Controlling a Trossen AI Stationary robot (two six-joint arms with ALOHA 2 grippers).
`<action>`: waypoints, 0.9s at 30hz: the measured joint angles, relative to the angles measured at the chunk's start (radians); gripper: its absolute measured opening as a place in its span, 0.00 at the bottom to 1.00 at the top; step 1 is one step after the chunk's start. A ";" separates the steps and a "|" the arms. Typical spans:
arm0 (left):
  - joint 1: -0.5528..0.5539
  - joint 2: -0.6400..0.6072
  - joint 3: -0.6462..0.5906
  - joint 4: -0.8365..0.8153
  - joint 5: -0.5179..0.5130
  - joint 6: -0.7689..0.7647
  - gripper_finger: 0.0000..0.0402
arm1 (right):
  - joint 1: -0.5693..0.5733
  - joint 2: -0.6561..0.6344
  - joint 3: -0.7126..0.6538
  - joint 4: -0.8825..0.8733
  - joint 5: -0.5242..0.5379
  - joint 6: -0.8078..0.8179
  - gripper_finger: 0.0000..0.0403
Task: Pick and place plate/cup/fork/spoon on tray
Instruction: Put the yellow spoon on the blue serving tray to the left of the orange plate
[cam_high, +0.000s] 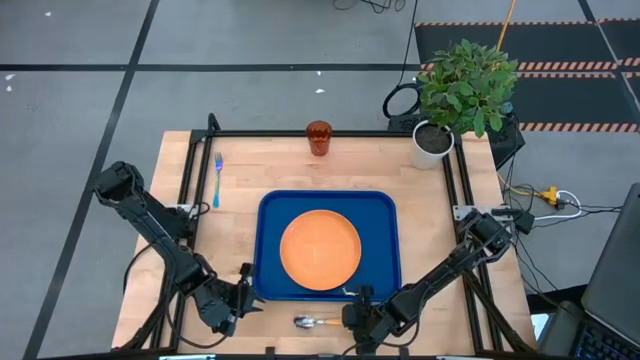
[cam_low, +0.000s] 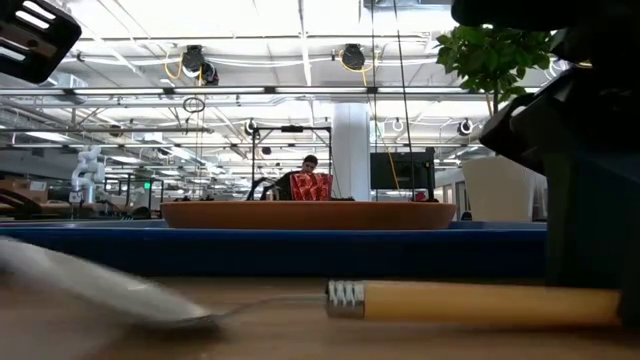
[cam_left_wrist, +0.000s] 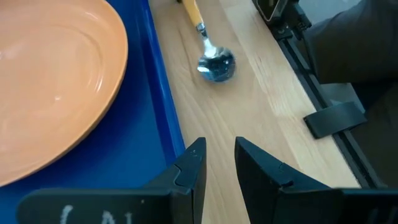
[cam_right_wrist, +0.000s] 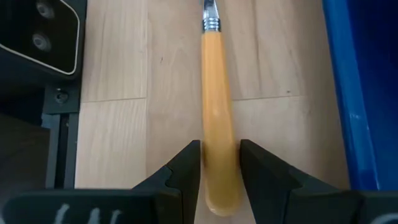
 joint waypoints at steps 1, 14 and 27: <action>0.000 0.000 0.000 0.002 0.000 0.000 0.22 | 0.000 0.000 0.000 0.000 0.007 0.004 0.26; -0.016 0.000 0.000 0.027 0.000 0.002 0.22 | 0.030 0.001 0.015 0.090 0.052 -0.061 0.00; -0.033 0.000 0.000 0.050 0.001 0.016 0.22 | 0.031 -0.014 0.020 0.103 0.174 -0.167 0.00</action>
